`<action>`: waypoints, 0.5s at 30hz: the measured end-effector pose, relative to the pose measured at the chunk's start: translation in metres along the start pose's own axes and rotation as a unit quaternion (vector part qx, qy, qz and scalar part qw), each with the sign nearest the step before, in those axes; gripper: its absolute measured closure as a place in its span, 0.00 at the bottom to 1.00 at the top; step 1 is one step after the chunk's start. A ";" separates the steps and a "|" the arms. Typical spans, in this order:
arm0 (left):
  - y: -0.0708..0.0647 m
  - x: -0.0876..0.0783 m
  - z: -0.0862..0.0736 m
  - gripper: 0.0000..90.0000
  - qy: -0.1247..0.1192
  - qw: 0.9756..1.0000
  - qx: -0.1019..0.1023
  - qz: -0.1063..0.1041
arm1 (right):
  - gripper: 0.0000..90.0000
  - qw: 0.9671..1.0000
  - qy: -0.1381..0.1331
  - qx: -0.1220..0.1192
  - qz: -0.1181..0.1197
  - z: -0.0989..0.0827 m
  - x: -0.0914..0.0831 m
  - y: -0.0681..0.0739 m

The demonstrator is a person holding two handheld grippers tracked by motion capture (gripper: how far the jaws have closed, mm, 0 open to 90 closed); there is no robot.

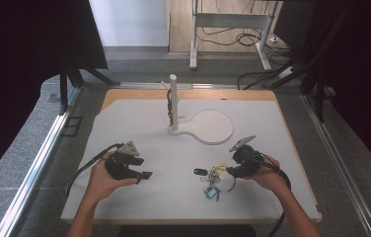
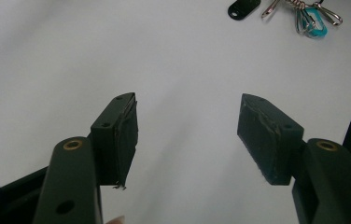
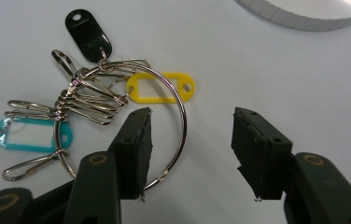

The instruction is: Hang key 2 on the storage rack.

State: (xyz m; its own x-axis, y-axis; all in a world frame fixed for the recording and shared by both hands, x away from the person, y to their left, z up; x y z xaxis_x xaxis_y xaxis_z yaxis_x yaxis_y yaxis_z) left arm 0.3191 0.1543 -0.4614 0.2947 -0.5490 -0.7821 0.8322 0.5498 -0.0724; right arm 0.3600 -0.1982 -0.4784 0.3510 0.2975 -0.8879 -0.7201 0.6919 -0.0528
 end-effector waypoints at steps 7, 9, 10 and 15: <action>0.000 -0.005 0.000 0.43 -0.009 1.000 -0.004 0.002 | 0.61 0.999 0.031 -0.019 0.024 0.007 0.010 -0.003; 0.000 -0.005 0.000 0.43 -0.009 1.000 -0.004 0.001 | 0.64 0.999 0.038 -0.022 0.028 0.009 0.013 -0.003; 0.000 -0.004 0.000 0.43 -0.008 1.000 -0.003 0.001 | 0.65 0.998 0.043 -0.024 0.030 0.009 0.015 -0.003; 0.000 -0.004 0.000 0.43 -0.005 1.000 -0.003 0.001 | 0.70 0.996 0.069 -0.038 0.034 0.012 0.024 -0.004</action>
State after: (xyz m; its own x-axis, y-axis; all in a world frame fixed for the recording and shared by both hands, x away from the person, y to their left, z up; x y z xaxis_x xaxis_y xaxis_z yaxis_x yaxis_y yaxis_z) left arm 0.3175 0.1563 -0.4587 0.3016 -0.5533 -0.7765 0.8285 0.5551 -0.0737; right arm 0.3790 -0.1858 -0.4941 0.2182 0.2452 -0.9446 -0.7840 0.6204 -0.0200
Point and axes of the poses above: each handheld gripper's, and its own axes: x roughly forward along the jaws, z roughly out of its top, y roughly to its left, the point moved 5 cm from there along x, roughly forward along the jaws, and after that the axes turned 3 degrees about x, right-handed, at the moved point
